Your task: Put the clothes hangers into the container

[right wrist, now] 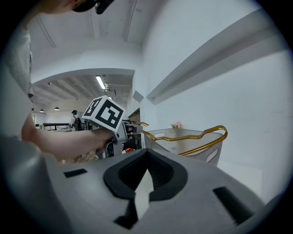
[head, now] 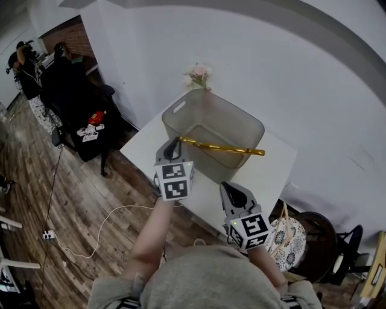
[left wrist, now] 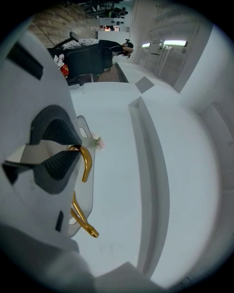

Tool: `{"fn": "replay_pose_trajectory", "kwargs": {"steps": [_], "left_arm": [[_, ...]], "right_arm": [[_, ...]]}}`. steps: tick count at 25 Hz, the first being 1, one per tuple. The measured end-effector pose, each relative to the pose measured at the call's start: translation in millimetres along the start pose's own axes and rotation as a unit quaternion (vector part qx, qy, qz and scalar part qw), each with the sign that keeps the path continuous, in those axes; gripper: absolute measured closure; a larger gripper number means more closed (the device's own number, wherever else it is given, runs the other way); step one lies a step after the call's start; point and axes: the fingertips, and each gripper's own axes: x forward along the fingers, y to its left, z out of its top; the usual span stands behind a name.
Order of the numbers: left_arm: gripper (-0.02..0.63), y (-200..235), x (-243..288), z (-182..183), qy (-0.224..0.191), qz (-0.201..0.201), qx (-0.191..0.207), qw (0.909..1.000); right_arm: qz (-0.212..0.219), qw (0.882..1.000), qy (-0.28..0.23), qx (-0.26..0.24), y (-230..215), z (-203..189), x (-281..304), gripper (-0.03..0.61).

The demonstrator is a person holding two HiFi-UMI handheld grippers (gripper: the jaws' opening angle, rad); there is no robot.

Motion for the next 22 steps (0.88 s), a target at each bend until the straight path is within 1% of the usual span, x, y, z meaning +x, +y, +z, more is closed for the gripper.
{"fn": "replay_pose_trajectory", "kwargs": {"steps": [6, 9, 13, 17, 22], "left_arm": [[0.592, -6.9, -11.6, -5.8, 0.004, -0.011, -0.003, 0.9999], [0.589, -10.7, -22.5, -7.2, 0.005, -0.015, -0.013, 0.9998], [0.589, -12.0, -38.3, -5.9, -0.004, -0.018, -0.02, 0.9996], [0.554, -14.2, -59.3, -6.9, -0.011, -0.026, -0.031, 0.9991], [0.528, -20.8, -92.2, -9.8, -0.019, -0.04, -0.039, 0.9982]], "right_arm": [[0.002, 1.0, 0.007, 0.004, 8.8, -3.6, -8.2, 0.575], [0.0, 1.0, 0.011, 0.006, 14.3, -7.0, -15.6, 0.575], [-0.004, 1.0, 0.016, 0.009, 21.0, -13.6, -25.7, 0.575], [-0.005, 1.0, 0.019, 0.008, 32.7, -18.5, -40.3, 0.575], [-0.009, 1.0, 0.019, 0.008, 50.0, -21.1, -59.2, 0.575]]}}
